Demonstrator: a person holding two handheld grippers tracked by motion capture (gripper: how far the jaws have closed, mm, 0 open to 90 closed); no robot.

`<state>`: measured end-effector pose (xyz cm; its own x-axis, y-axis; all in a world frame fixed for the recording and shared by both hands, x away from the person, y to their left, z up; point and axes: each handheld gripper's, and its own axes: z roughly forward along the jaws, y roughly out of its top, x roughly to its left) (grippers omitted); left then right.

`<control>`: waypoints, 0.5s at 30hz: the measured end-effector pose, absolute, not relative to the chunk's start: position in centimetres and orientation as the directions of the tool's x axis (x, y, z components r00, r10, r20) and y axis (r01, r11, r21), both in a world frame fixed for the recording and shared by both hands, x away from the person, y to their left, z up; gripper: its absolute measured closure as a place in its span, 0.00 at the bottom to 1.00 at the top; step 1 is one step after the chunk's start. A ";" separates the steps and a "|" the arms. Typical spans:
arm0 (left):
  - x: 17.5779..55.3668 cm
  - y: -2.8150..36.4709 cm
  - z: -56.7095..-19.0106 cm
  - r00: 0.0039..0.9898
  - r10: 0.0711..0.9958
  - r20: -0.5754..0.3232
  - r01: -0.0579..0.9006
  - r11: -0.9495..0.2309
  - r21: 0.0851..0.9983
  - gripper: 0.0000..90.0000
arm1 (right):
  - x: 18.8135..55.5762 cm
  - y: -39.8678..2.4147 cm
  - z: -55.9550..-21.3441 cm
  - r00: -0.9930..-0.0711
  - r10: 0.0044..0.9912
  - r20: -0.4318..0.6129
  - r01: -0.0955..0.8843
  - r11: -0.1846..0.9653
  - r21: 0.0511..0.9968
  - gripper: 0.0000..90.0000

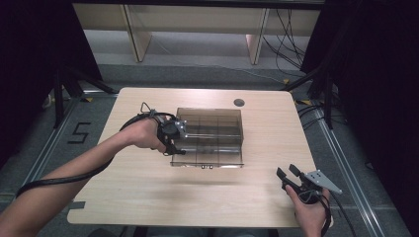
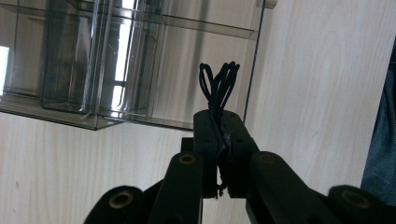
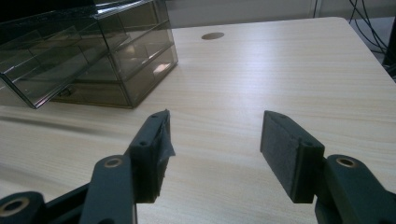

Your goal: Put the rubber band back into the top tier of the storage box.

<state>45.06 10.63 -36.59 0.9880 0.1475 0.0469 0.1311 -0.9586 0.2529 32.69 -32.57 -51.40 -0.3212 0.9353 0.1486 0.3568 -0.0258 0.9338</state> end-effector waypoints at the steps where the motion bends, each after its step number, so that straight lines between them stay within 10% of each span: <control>1: 45.1 10.6 -36.6 0.988 0.144 0.049 0.127 -0.960 0.250 0.96 | 32.7 -32.6 -51.4 -0.314 0.938 0.144 0.355 -0.025 0.934 0.49; 15: 45.8 10.1 -37.0 0.987 0.156 0.041 0.142 -0.959 0.247 0.96 | 32.7 -32.4 -51.4 -0.315 0.936 0.160 0.359 -0.038 0.933 0.49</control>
<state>45.82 10.15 -36.99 0.9869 0.1564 0.0406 0.1418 -0.9586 0.2470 32.68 -32.40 -51.43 -0.3149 0.9356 0.1596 0.3590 -0.0383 0.9326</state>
